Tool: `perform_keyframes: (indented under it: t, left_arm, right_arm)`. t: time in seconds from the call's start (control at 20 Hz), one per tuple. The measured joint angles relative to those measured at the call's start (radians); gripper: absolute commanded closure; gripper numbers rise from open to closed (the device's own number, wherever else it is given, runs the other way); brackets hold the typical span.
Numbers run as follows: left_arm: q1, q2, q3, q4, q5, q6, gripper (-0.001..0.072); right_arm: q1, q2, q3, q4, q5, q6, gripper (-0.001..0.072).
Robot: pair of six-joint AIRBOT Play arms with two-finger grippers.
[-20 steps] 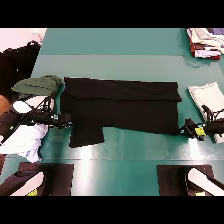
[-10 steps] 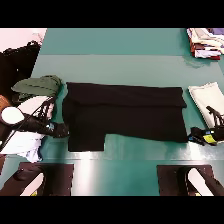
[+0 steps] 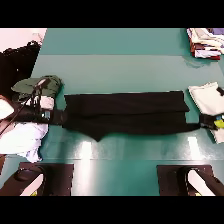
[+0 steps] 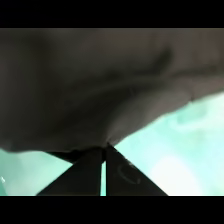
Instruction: Fold the shirts.
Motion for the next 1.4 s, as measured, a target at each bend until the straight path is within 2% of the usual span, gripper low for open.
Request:
perform_keyframes:
  t: [0.25, 0.45, 0.5, 0.55, 0.6, 0.65, 0.7, 0.85, 1.0, 1.05, 1.1, 1.15, 1.4]
  left_arm:
    - [-0.002, -0.238, 0.1, 0.026, 0.201, 0.017, 0.0682]
    - [-0.002, -0.409, 0.177, 0.032, 0.3, 0.021, 0.0681]
    - [-0.002, -0.439, 0.192, 0.032, 0.319, 0.022, 0.066]
    - [-0.002, -0.459, 0.202, 0.033, 0.336, 0.022, 0.0395]
    - [-0.002, -0.475, 0.212, 0.033, 0.354, 0.022, 0.0234]
    - [-0.002, -0.485, 0.221, 0.033, 0.364, 0.021, 0.0211]
    - [0.0, -0.494, 0.233, 0.033, 0.37, 0.018, 0.0211]
    - [0.008, -0.504, 0.289, 0.035, 0.35, 0.013, 0.0212]
    - [0.011, -0.507, 0.359, 0.037, 0.266, 0.022, 0.0213]
    - [0.011, -0.507, 0.376, 0.036, 0.236, 0.028, 0.0215]
    - [0.013, -0.508, 0.386, 0.035, 0.212, 0.033, 0.0375]
    - [0.013, -0.508, 0.394, 0.034, 0.189, 0.036, 0.0655]
    - [0.013, -0.509, 0.41, 0.019, 0.13, 0.048, 0.0674]
  right_arm:
    - [0.076, -0.267, 0.223, 0.0, -0.066, 0.042, 0.0695]
    - [0.08, -0.444, 0.381, 0.068, -0.08, 0.053, 0.0694]
    - [0.076, -0.481, 0.417, 0.092, -0.081, 0.053, 0.0693]
    - [0.074, -0.513, 0.446, 0.112, -0.084, 0.055, 0.0671]
    - [0.074, -0.542, 0.473, 0.129, -0.084, 0.055, 0.0515]
    - [0.072, -0.565, 0.497, 0.143, -0.086, 0.055, 0.0363]
    - [0.071, -0.586, 0.518, 0.151, -0.087, 0.055, 0.034]
    - [0.055, -0.617, 0.55, 0.167, -0.076, 0.035, 0.034]
    - [0.005, -0.629, 0.562, 0.173, -0.022, -0.002, 0.034]
    - [-0.017, -0.631, 0.56, 0.173, -0.006, -0.013, 0.0315]
    - [-0.043, -0.632, 0.552, 0.177, 0.009, -0.024, 0.022]
    - [-0.07, -0.634, 0.534, 0.185, 0.022, -0.037, 0.0175]
    - [-0.179, -0.666, 0.389, 0.315, 0.012, -0.113, 0.0177]
